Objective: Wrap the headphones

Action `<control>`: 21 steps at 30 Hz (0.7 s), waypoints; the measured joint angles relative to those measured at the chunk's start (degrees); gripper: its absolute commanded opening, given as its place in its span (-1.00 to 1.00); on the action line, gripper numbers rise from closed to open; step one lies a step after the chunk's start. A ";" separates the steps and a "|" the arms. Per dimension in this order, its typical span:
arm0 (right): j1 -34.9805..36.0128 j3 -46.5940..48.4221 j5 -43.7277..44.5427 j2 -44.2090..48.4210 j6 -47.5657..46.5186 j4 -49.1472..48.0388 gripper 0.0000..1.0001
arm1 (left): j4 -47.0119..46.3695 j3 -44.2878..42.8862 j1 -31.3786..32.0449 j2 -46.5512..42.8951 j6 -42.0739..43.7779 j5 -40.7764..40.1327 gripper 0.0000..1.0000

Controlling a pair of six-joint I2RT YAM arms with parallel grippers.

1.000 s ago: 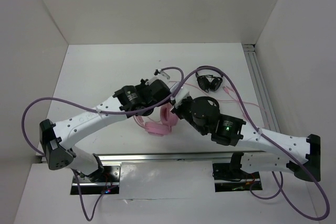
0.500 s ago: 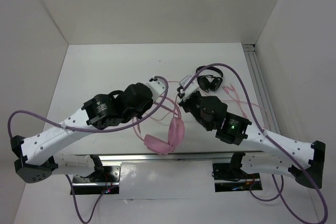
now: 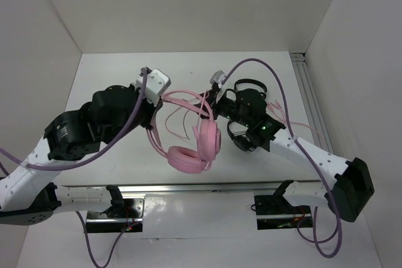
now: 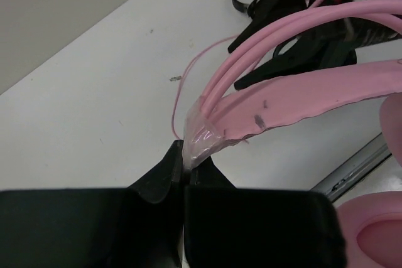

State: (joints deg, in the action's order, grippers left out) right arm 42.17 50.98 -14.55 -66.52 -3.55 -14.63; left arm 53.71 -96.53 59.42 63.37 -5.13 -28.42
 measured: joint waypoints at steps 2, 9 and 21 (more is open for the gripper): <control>-1.25 0.00 -6.34 -3.54 3.72 -5.14 0.31 | 0.50 -2.08 0.04 -0.24 -1.25 -1.70 -1.00; -2.32 -1.18 -18.95 -16.63 16.37 -25.92 0.54 | 2.78 -10.60 0.04 -0.13 -6.84 -8.50 -1.00; -0.85 1.16 -25.09 -39.71 32.41 -51.10 0.33 | 4.39 -22.40 0.09 0.02 -17.84 -24.17 -1.00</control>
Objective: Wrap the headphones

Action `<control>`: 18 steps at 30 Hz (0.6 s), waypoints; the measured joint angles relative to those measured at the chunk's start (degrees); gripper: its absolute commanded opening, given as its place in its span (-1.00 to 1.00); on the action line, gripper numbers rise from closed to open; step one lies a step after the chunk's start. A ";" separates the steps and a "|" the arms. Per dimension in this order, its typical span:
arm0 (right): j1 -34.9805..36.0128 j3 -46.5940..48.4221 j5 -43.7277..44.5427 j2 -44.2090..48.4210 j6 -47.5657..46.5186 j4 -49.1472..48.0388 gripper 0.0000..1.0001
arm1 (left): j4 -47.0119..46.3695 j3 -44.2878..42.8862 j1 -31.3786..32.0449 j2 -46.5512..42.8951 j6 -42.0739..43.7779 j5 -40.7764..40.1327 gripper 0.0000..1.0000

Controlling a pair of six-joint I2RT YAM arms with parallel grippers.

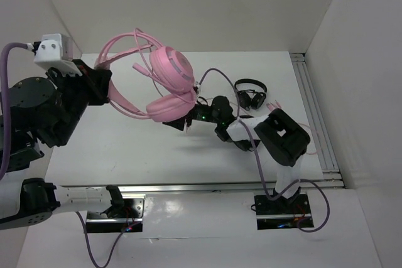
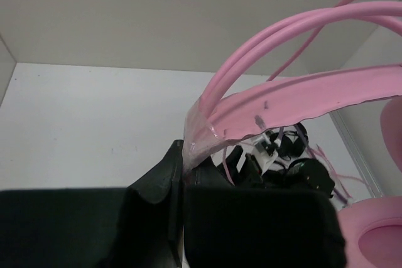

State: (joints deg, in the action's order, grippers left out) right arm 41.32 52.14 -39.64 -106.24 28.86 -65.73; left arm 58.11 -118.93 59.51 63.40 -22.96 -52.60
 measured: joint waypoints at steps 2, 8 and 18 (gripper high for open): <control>0.98 0.70 -0.33 -4.07 2.27 -2.99 0.19 | -0.42 -1.01 0.00 0.76 0.24 -2.89 -1.00; 3.15 1.16 -1.64 -13.27 8.94 -5.42 -0.88 | -8.07 -9.86 0.00 10.14 11.61 -12.07 -1.00; 4.61 -11.04 2.25 -0.59 3.87 -4.44 -1.00 | -57.48 2.16 -0.57 20.83 57.16 -25.07 -1.00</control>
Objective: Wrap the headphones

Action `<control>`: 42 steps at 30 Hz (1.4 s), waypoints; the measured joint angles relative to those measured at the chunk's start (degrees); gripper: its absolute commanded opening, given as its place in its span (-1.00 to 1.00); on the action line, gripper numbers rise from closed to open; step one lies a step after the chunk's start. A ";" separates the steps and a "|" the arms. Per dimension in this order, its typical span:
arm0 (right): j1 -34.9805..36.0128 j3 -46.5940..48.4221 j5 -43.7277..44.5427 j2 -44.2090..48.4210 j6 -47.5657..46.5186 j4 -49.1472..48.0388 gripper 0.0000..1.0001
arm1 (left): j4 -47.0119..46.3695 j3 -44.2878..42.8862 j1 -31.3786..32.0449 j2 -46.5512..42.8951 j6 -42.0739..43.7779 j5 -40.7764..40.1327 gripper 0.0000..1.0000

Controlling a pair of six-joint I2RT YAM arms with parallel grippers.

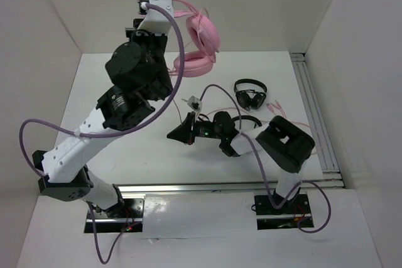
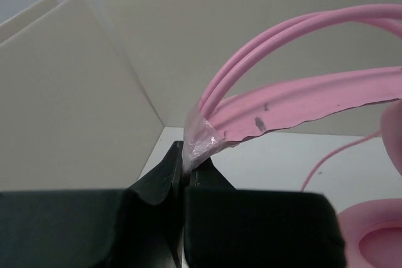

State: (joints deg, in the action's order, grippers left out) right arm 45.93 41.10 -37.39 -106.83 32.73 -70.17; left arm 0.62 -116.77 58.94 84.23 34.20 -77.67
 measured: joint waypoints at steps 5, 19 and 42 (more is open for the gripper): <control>0.68 -0.63 2.71 8.92 -4.94 2.25 -1.00 | 8.48 0.13 -0.02 1.07 -7.39 0.87 -1.00; -3.48 -6.99 6.86 10.16 -9.38 9.01 -1.00 | 45.72 -5.75 -22.62 8.72 -46.31 45.22 -1.00; -13.20 -5.03 9.51 19.93 -17.92 25.86 -1.00 | 53.83 -7.17 -42.88 2.54 -52.59 86.97 -1.00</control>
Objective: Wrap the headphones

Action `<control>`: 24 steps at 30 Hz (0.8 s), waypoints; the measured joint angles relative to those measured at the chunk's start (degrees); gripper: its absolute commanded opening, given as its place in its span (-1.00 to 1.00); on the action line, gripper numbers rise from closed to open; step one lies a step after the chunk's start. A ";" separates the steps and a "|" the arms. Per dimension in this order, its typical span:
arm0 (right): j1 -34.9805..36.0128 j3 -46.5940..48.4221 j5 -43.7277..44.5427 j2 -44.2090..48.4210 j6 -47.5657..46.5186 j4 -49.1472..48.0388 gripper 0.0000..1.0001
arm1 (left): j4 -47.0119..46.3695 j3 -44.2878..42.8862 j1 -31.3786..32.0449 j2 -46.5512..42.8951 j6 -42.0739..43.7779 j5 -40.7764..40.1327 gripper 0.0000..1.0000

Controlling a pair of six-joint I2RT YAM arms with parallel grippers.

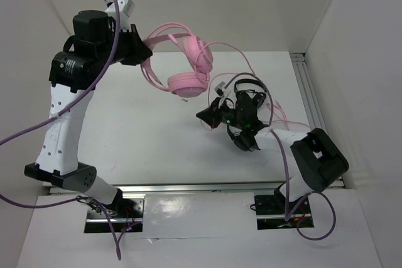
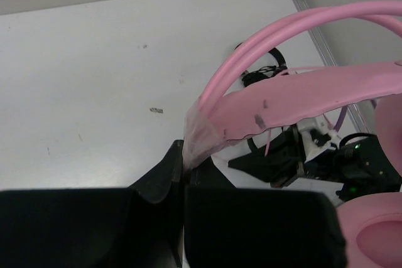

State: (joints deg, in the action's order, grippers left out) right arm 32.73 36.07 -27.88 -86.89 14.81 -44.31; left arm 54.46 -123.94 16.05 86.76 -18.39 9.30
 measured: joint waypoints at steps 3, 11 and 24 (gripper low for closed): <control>-1.81 2.12 2.62 3.54 -2.86 5.73 -1.00 | 1.97 0.61 -0.02 0.02 0.09 -0.59 -1.00; -10.71 13.66 7.87 10.78 -8.50 17.84 -1.00 | 4.00 17.94 -0.13 -6.75 0.87 -5.05 -1.00; -17.55 42.84 6.29 -0.33 -13.73 31.45 -1.00 | 2.25 41.16 11.82 -15.06 4.92 5.88 -1.00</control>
State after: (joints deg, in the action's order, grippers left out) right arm 15.18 78.91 -21.58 -87.22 1.08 -12.86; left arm 56.71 -82.78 27.88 71.70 -13.47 15.18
